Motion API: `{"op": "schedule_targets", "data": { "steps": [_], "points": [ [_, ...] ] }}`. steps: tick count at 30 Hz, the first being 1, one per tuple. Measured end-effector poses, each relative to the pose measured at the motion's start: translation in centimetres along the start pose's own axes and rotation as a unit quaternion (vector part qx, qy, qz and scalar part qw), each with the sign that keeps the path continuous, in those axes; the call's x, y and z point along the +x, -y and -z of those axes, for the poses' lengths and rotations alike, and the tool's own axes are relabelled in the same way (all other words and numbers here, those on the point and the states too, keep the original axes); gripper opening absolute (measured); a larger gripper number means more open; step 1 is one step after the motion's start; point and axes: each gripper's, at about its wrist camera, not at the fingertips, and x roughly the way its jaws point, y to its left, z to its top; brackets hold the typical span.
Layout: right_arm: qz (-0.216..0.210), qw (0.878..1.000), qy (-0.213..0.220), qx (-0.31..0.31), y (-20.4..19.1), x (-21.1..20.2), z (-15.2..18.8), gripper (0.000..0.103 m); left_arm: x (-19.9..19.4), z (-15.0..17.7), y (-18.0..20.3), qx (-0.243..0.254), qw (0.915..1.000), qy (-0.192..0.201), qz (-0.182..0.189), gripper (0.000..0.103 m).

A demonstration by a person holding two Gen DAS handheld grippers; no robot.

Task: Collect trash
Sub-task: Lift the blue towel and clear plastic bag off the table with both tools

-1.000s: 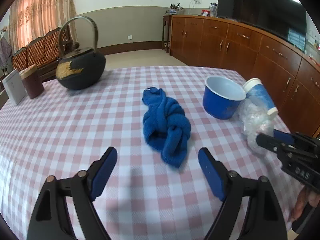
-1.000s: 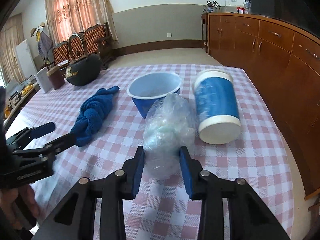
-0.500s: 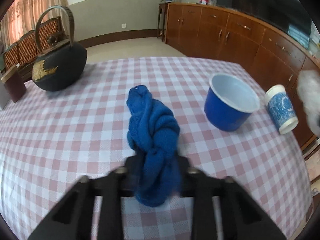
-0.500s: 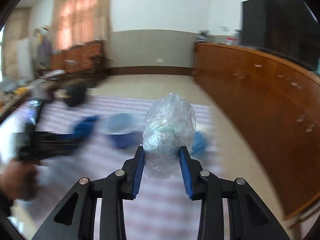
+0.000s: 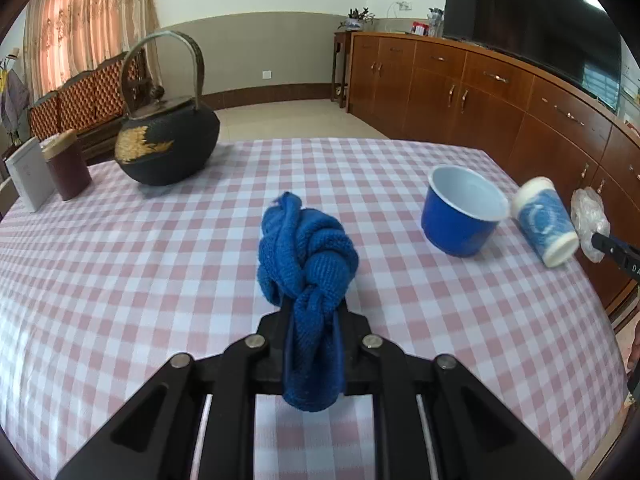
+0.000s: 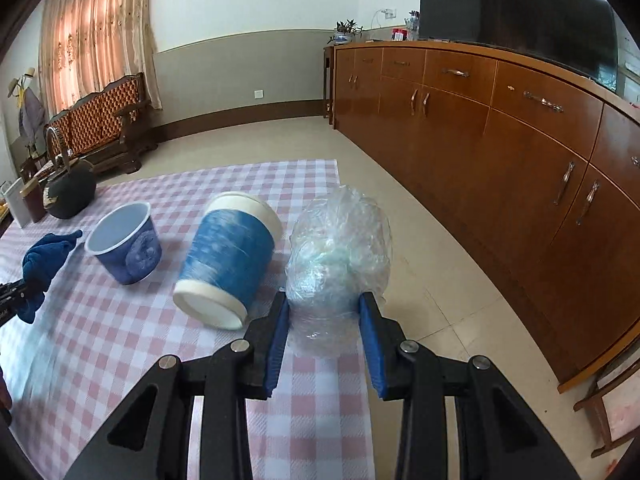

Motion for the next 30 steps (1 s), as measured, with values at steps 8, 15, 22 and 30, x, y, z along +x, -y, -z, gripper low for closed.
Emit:
{"op": "schedule_targets", "data": {
  "steps": [8,15,22,30],
  "points": [
    [-0.015,1.0,-0.002,-0.003,-1.2,-2.3,0.8,0.037,-2.7,1.3,-0.7,0.003,0.9998,0.015,-0.012,0.016],
    [-0.019,1.0,-0.01,-0.001,-1.2,-3.9,1.9,0.037,-4.5,2.5,-1.3,0.0,0.9997,0.017,-0.016,0.016],
    [-0.016,1.0,-0.02,0.004,-0.8,-4.2,3.3,0.037,-4.8,3.4,-1.4,-0.003,0.9997,0.017,-0.015,0.016],
    [-0.015,1.0,-0.021,0.006,-0.3,-3.3,3.0,0.037,-3.9,3.5,-1.2,0.001,0.9998,0.015,-0.016,0.016]
  ]
}}
